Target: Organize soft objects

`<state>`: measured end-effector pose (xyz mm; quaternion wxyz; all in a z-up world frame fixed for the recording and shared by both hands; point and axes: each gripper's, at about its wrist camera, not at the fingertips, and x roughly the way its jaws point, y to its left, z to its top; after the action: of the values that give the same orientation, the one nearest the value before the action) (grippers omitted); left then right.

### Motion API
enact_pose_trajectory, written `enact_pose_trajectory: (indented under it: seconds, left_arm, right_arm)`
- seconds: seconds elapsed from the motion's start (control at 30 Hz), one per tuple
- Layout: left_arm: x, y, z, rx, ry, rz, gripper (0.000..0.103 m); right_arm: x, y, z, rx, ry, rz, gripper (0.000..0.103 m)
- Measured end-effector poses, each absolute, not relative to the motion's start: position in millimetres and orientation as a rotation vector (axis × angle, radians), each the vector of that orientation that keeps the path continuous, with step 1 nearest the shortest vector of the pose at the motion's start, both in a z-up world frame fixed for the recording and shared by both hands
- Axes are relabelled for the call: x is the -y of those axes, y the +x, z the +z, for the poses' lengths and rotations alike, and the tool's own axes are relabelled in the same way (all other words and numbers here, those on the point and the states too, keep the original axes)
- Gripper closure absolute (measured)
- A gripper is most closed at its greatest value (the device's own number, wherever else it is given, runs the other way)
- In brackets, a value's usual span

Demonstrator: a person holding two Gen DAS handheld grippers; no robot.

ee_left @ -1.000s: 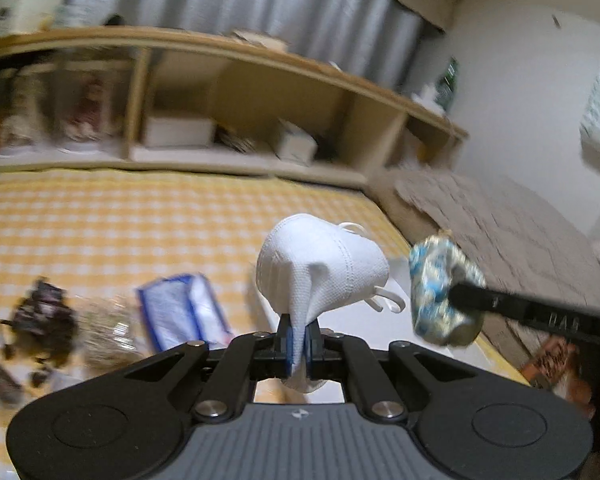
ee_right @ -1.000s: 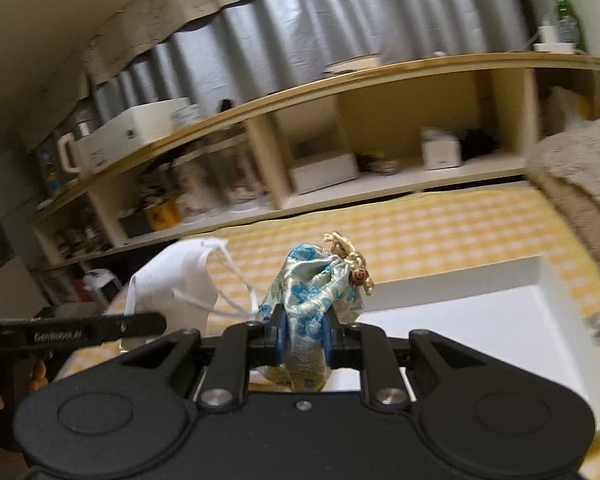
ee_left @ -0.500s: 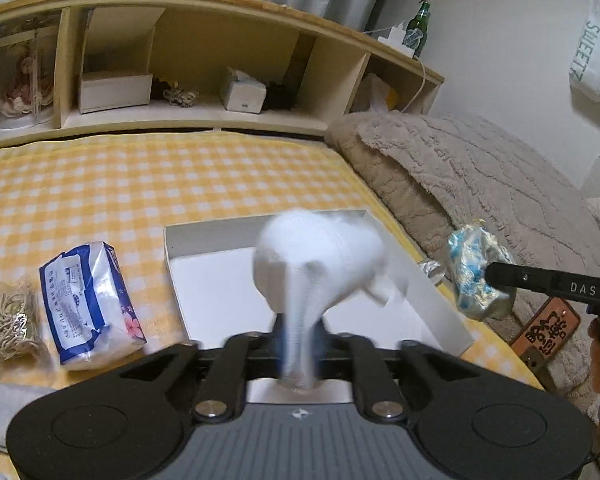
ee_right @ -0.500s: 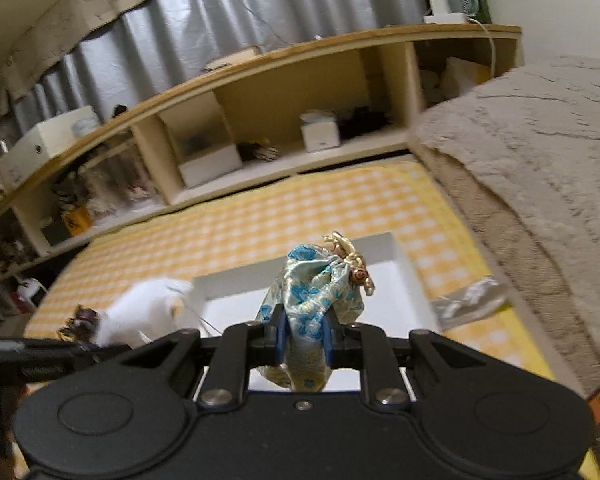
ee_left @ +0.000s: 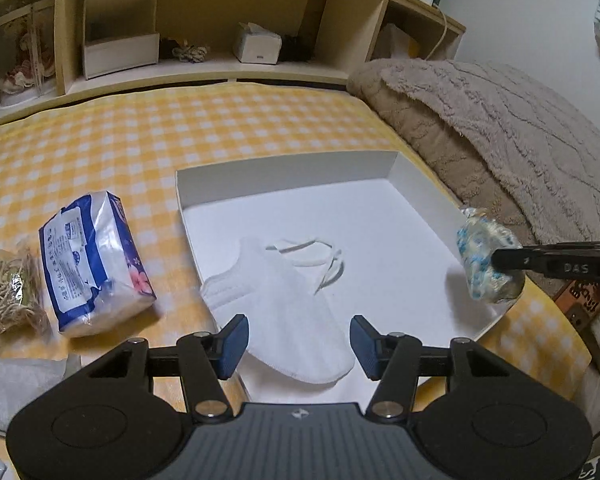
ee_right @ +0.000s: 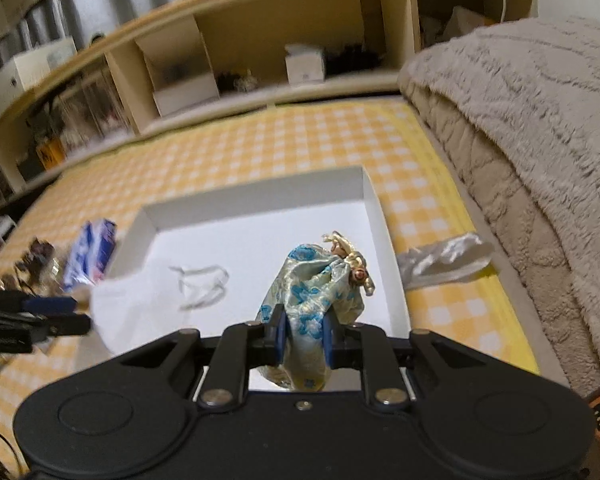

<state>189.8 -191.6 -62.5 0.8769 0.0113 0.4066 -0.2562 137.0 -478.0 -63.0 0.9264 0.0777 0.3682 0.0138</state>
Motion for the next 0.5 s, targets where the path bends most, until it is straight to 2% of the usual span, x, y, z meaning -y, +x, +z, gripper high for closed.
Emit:
enact_pose_trajectory:
  seconds: [0.07, 0.1, 0.13, 0.17, 0.37, 0.43, 0.5]
  left_arm:
    - [192.0, 190.2, -63.8, -0.856, 0.026, -0.539, 0.046]
    - [192.1, 190.1, -64.4, -0.859, 0.028, -0.542, 0.046]
    - [192.4, 189.0, -64.6, -0.862, 0.030, -0.545, 0.046]
    - [192.4, 188.1, -65.2, -0.865, 0.032, -0.547, 0.046]
    - [189.1, 186.6, -68.3, -0.885, 0.030, -0.549, 0.045]
    - [186.8, 187.3, -67.7, -0.882, 0.013, -0.557, 0.048]
    - [189.3, 191.0, -67.4, -0.885, -0.007, -0.566, 0.059]
  right_arm:
    - [480.3, 141.4, -70.3, -0.781, 0.139, 0.027, 0.076]
    - [482.2, 144.0, -74.2, -0.797, 0.133, 0.021, 0.062]
    - [483.3, 145.7, -77.1, -0.813, 0.123, 0.002, 0.043]
    - [482.9, 145.8, -78.0, -0.817, 0.111, -0.015, 0.034]
    - [482.5, 137.2, -76.8, -0.820, 0.098, -0.018, 0.031]
    - [480.9, 133.4, -75.5, -0.821, 0.091, -0.018, 0.031]
    - [480.4, 130.9, -74.7, -0.820, 0.095, -0.012, 0.031]
